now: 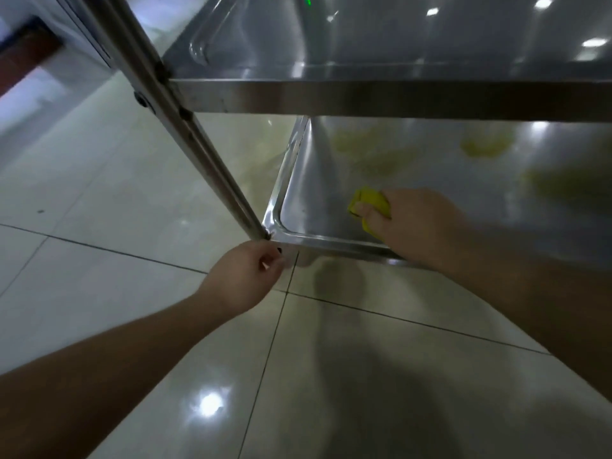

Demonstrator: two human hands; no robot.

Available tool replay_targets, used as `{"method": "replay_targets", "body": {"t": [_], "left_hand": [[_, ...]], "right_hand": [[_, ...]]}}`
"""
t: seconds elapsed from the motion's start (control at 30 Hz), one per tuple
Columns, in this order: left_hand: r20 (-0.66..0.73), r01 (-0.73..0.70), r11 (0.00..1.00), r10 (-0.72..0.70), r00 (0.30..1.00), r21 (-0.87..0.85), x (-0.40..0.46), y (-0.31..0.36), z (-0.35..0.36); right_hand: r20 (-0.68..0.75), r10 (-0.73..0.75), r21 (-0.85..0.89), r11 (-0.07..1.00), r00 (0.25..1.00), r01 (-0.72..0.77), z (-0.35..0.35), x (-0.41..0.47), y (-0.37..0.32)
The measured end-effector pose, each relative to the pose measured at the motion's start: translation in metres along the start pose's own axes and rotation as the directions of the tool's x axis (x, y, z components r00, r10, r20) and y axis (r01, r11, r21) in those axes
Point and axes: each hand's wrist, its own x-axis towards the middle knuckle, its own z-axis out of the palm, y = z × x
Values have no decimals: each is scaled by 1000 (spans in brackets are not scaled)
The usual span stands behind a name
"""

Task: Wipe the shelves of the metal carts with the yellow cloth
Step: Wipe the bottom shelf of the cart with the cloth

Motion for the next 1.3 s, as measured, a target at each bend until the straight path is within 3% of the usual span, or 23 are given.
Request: {"method": "replay_targets", "body": {"t": [0.13,0.3,0.33,0.47,0.63,0.73,0.9,1.03,1.2,1.3], "left_hand": [[-68,310,936,-325,943,-167,11,-24,13],[-188,206,841,-338,922,-501,22,-19,10],[-201,170,826,-321,925,-537,24,-17,7],[-273,77,781,-307,912,-620,33,-15,5],[-310,58,759,-334,890,-648,37,-14,11],[-322,59,789,-316,893,-611,39,-13,9],[-336,45,800,-301,893,-599,37,-15,10],[-327,58,813,-297,897,-579,35,-17,9],[-338,62,814,-307,890,-577,33,-11,10],[-348,64,823,-308,885,-565,33,-9,10]], "right_hand": [[-195,-143,-166,980,970,111,40,21,-19],[-390,-315,-347,921,865,179,76,38,-53],[-386,-311,-325,927,869,187,85,41,-58],[-135,-197,-218,962,971,165,125,38,-74],[57,-233,-179,954,971,240,131,61,-89],[65,-245,-202,946,967,254,134,89,-93],[28,-106,-231,967,994,109,132,100,-79],[-73,128,-216,966,989,-141,109,77,-23],[-261,395,-217,865,881,-452,74,49,57],[-235,529,-100,821,816,-561,68,60,58]]}}
